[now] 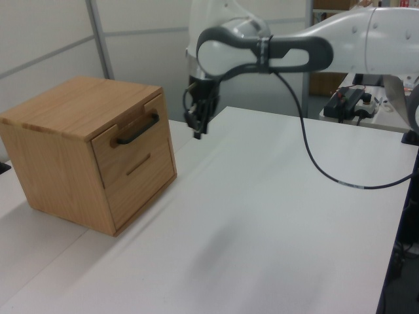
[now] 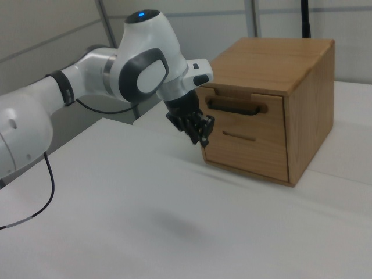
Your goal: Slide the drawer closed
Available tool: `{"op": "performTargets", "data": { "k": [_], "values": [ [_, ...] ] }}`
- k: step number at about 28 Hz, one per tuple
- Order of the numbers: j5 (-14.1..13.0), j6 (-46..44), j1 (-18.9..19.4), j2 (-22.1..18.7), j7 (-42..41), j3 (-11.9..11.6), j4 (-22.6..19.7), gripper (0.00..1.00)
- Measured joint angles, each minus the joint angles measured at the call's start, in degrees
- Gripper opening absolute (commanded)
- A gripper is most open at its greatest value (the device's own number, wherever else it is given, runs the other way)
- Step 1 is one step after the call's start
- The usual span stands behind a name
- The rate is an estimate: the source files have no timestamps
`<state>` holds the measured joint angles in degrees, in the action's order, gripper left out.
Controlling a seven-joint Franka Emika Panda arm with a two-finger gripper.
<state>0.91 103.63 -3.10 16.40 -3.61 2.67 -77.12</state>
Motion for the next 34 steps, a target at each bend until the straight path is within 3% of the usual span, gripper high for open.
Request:
{"op": "performTargets", "data": {
  "k": [4,10,16,19,25,34],
  "values": [
    [0.59,-6.04,-0.72,-0.93,-2.21,0.0,0.37,1.0],
    [1.43,-7.4,-0.36,-2.04,-2.98,0.42,0.47,1.0],
    [6.56,-7.78,1.45,-2.72,-3.91,0.65,0.48,1.0],
    [7.67,-7.78,2.41,-2.82,-3.91,0.67,0.48,1.0],
    [7.9,-8.67,2.34,-4.33,-3.91,0.61,0.56,1.0],
    [7.9,-18.91,1.88,-7.42,-3.91,0.34,0.63,1.0]
  ]
}}
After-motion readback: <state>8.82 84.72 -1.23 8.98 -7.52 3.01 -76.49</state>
